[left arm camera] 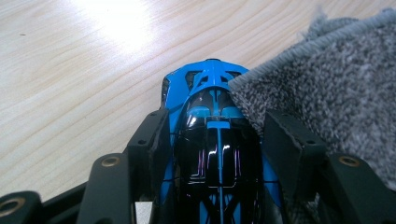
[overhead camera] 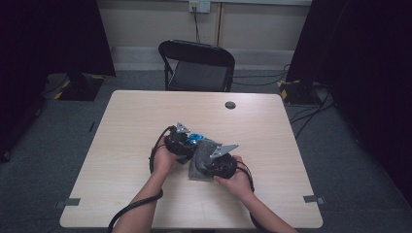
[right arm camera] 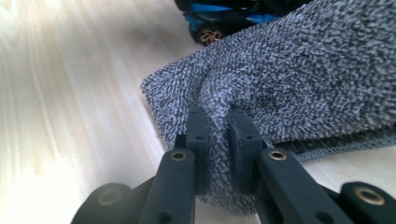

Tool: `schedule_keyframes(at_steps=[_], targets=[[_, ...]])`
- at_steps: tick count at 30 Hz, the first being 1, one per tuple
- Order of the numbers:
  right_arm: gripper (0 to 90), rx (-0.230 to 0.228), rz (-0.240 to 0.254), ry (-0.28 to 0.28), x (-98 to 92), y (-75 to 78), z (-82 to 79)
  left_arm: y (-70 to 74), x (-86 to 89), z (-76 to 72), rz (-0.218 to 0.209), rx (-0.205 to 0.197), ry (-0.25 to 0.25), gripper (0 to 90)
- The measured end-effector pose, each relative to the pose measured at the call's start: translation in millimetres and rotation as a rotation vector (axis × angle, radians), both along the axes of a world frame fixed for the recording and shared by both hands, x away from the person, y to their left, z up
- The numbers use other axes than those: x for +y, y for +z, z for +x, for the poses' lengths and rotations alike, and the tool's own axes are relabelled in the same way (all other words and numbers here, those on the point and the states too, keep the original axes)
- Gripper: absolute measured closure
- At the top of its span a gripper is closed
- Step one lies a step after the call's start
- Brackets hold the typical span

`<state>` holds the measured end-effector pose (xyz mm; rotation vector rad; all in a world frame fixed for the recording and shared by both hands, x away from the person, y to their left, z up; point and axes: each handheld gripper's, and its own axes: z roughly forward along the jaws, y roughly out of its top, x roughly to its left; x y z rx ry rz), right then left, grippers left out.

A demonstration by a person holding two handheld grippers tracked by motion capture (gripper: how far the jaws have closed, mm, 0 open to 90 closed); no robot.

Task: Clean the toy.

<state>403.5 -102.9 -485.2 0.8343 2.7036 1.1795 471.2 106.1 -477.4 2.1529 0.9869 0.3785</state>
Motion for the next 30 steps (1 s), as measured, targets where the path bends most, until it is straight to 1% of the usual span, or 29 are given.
schedule_keyframes(at_steps=[4, 9, 12, 13, 17, 22, 27, 30], targets=[[80.4, 0.014, 0.015, 0.018, 2.5, -0.3, -2.4, 0.1, -0.7, 0.5, 0.003, -0.001, -0.002, 42.5], [80.4, 0.023, 0.026, 0.06, 8.2, -0.5, -7.3, -0.1, -0.7, 0.5, -0.004, 0.003, 0.0, 42.5], [80.4, 0.025, 0.025, 0.079, 12.8, 0.0, -10.9, 0.4, -0.7, 0.8, 0.004, 0.001, -0.005, 42.5], [80.4, 0.025, 0.029, 0.095, 15.0, 0.0, -12.0, 0.4, -0.7, 0.9, 0.004, 0.001, -0.005, 42.5], [80.4, 0.022, 0.026, 0.13, 21.9, -0.1, -16.8, 0.4, -0.7, 0.7, 0.004, 0.002, -0.004, 42.5], [80.4, 0.02, 0.024, 0.162, 28.5, 0.1, -21.8, 0.4, -1.0, 0.8, 0.004, 0.002, -0.002, 42.5], [80.4, 0.035, 0.037, 0.195, 31.5, -0.3, -25.3, 0.5, -1.0, 0.7, 0.005, 0.003, -0.002, 42.5], [80.4, 0.05, 0.051, 0.227, 33.5, -0.1, -28.0, 0.4, -1.2, 0.7, 0.005, 0.002, -0.002, 42.5]])
